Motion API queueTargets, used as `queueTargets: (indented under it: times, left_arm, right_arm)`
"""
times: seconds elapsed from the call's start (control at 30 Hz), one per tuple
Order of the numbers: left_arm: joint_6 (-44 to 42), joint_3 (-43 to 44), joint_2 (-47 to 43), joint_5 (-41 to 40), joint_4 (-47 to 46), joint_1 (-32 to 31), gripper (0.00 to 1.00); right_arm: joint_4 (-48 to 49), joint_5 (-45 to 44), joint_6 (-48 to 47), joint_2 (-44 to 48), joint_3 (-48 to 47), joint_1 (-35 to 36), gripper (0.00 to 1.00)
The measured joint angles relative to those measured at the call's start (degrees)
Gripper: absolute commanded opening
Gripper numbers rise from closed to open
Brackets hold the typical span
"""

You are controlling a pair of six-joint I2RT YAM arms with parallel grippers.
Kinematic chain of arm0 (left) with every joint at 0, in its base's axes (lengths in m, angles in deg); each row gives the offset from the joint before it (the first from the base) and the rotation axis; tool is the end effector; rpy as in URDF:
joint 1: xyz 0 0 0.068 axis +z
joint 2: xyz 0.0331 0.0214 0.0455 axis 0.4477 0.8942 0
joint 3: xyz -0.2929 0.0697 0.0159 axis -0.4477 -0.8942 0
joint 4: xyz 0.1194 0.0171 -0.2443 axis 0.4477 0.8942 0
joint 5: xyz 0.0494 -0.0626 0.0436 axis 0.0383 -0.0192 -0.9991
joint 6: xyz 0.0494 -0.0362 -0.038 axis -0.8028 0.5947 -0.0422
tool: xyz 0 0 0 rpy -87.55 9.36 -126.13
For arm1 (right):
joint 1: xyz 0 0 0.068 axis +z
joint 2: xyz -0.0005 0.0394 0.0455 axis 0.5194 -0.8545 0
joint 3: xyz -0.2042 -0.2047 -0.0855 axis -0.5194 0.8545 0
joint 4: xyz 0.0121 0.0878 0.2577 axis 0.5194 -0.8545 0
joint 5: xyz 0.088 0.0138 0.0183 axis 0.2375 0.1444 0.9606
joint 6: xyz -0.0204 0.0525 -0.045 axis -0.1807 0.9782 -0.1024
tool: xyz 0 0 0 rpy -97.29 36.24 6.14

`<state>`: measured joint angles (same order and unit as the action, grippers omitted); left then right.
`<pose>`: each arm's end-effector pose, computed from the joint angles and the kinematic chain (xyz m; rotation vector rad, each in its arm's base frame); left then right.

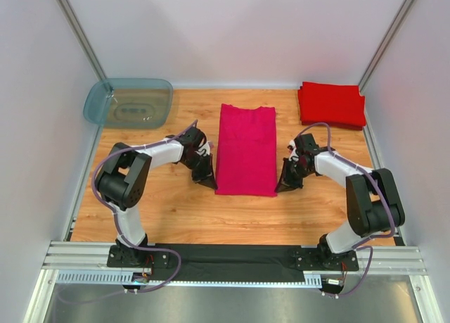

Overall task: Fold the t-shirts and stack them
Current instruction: Fold the tshirt

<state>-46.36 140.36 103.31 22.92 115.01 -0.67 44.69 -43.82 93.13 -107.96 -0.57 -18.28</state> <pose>0.3054 -0.1937 0.1397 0.0798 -2.9154 0.9272 0.2666 0.0870 0.1507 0.2386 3.0047 0.7161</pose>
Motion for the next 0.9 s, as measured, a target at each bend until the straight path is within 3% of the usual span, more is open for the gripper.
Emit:
queueTargets:
  times: [0.23,0.3,0.33,0.43,0.5,0.9]
  left_arm:
    - [1.3,-1.7,-4.8,-0.5,-1.2,0.0,0.0]
    - [1.7,-3.0,-5.9,-0.2,-1.7,-0.1,0.04]
    - [1.8,-3.6,-6.1,0.0,-1.9,-0.1,0.12]
    - [2.3,-4.7,-6.2,0.2,-1.9,-0.6,0.21]
    - [2.4,-4.7,-6.1,0.6,-1.9,-1.0,0.24]
    - [1.8,0.3,-2.3,1.1,0.0,-1.2,0.26]
  right_arm:
    - [1.7,0.5,0.0,7.2,2.5,0.0,0.01]
    - [2.9,1.2,0.0,7.8,4.5,0.0,0.02]
    - [3.0,1.3,0.1,7.8,5.4,0.0,0.07]
    - [2.7,1.2,0.5,7.8,7.5,0.0,0.18]
    - [2.5,1.0,0.7,7.8,7.9,0.0,0.21]
    - [2.6,0.9,0.6,4.5,4.0,0.0,0.24]
